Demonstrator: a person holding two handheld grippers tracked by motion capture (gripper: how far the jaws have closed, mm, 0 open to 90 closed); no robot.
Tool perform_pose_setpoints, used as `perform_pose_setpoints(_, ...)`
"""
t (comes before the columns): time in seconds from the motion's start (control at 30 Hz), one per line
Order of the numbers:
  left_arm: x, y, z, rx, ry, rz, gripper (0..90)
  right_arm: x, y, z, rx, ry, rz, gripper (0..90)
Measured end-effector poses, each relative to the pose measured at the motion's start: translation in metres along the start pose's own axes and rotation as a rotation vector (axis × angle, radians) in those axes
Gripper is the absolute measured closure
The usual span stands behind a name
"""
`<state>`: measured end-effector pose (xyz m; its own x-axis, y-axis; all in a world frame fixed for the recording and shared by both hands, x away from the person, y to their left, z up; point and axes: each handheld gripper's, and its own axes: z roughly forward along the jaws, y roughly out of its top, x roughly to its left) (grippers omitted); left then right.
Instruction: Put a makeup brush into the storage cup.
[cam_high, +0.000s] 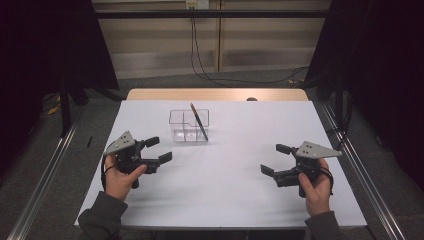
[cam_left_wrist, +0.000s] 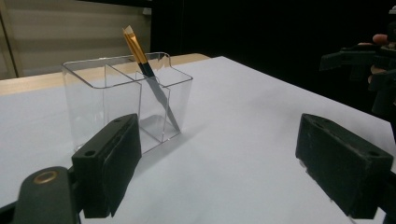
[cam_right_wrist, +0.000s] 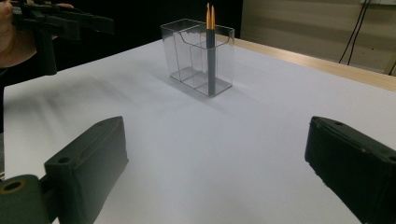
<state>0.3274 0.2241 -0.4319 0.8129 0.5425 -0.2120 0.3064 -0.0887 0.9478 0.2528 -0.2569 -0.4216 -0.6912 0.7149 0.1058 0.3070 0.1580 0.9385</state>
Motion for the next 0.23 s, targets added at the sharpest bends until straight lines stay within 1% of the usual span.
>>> perform_pose_setpoints(0.07, 0.0006, -0.0003, -0.0003, 0.004, -0.002, 0.003, 14.2, -0.0001, 0.0002, 0.0005, 0.000, 0.003, -0.003, 5.1)
perform_pose_setpoints(0.1, 0.0012, -0.0007, 0.0000, 0.001, -0.012, 0.004, 14.2, -0.0001, 0.0002, 0.0005, -0.001, 0.001, -0.002, 5.1)
perform_pose_setpoints(0.17, -0.0005, -0.0010, 0.0015, -0.004, -0.001, -0.006, 14.2, -0.0002, 0.0002, 0.0007, 0.000, 0.005, -0.004, 5.1)
perform_pose_setpoints(0.23, -0.0002, -0.0011, 0.0018, 0.003, -0.002, -0.002, 14.2, -0.0002, -0.0001, 0.0005, 0.002, 0.002, -0.003, 5.1)
